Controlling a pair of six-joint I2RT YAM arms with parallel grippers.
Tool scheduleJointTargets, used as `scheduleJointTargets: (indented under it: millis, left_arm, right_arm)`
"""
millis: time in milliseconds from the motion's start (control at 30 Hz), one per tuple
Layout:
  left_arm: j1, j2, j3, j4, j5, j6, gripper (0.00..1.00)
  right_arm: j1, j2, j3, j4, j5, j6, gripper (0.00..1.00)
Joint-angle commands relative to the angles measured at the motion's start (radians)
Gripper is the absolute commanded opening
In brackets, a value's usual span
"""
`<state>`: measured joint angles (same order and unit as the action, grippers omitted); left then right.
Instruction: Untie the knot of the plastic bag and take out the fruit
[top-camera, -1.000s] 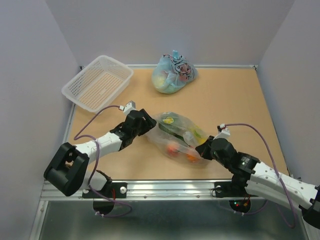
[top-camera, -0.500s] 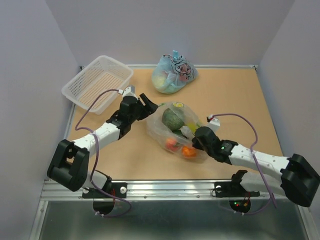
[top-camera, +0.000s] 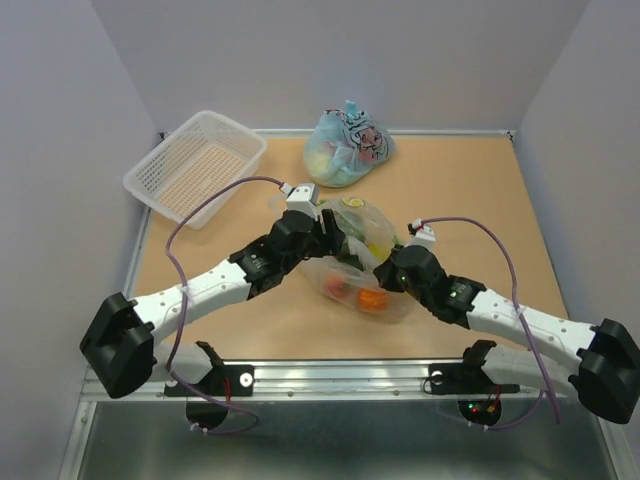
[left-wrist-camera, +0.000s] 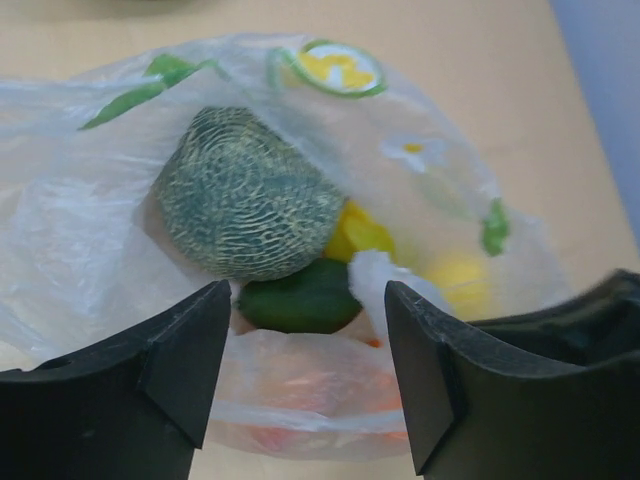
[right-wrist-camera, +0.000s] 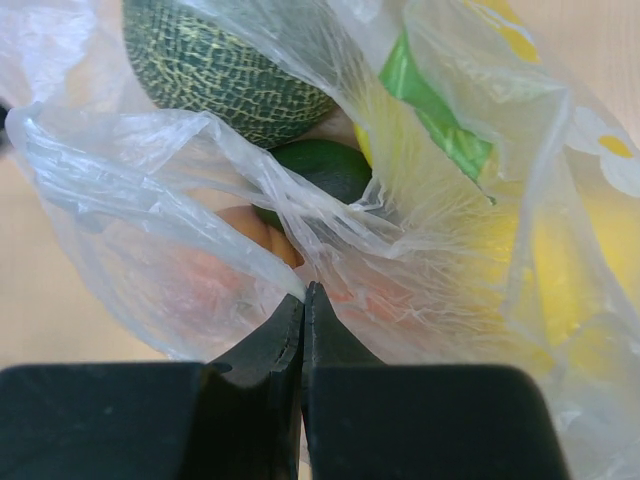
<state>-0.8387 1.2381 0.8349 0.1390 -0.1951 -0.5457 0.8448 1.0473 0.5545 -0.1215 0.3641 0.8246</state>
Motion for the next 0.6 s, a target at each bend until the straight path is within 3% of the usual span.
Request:
scheduleJointTargets:
  millis: [0, 167, 333, 567]
  left_arm:
    - [-0.025, 0.093, 0.055, -0.094, -0.113, 0.035, 0.72]
    - [-0.069, 0.158, 0.072, -0.194, -0.095, -0.022, 0.63]
    - [-0.117, 0.081, -0.035, -0.226, -0.047, -0.097, 0.48]
    - [-0.184, 0.032, -0.134, -0.2, 0.011, -0.138, 0.34]
  right_arm:
    - [-0.003, -0.055, -0.027, 0.028, -0.039, -0.042, 0.01]
    - [-0.004, -0.081, -0.021, -0.001, -0.001, -0.058, 0.01]
    - [-0.004, -0.107, -0.011, -0.018, 0.045, -0.065, 0.01]
    - [-0.004, -0.073, -0.004, -0.02, 0.033, -0.058, 0.01]
